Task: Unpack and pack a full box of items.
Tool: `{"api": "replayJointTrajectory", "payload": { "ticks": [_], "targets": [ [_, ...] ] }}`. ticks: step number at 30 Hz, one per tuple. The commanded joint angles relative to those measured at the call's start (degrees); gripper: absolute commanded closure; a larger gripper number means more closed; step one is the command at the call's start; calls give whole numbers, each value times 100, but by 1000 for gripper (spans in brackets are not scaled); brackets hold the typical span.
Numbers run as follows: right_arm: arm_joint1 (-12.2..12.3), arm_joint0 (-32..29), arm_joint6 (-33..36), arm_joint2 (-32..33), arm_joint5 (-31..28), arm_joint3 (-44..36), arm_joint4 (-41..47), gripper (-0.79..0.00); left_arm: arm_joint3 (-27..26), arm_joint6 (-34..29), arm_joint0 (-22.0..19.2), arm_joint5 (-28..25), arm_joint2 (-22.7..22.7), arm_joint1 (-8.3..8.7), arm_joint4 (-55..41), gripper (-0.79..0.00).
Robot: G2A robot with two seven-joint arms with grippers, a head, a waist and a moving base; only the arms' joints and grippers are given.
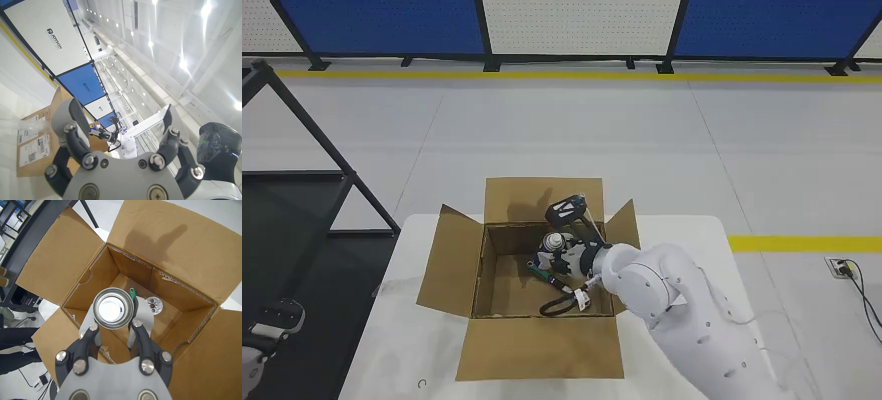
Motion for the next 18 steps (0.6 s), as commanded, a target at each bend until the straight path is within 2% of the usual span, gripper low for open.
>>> {"api": "replayJointTrajectory", "payload": {
  "ticks": [1,8,14,18],
  "targets": [
    [-22,9,1,-75,-47,122,48,0,0,0,0,0,0,0,0,-785],
    [-370,787,-44,-874,-251,1663,455,0,0,0,0,0,0,0,0,-785],
    [-782,1424,-381,-1521,-1084,3157,862,0,0,0,0,0,0,0,0,-785],
    [-1037,1709,-605,-1850,-1453,3875,896,0,0,0,0,0,0,0,0,-785]
  ]
}}
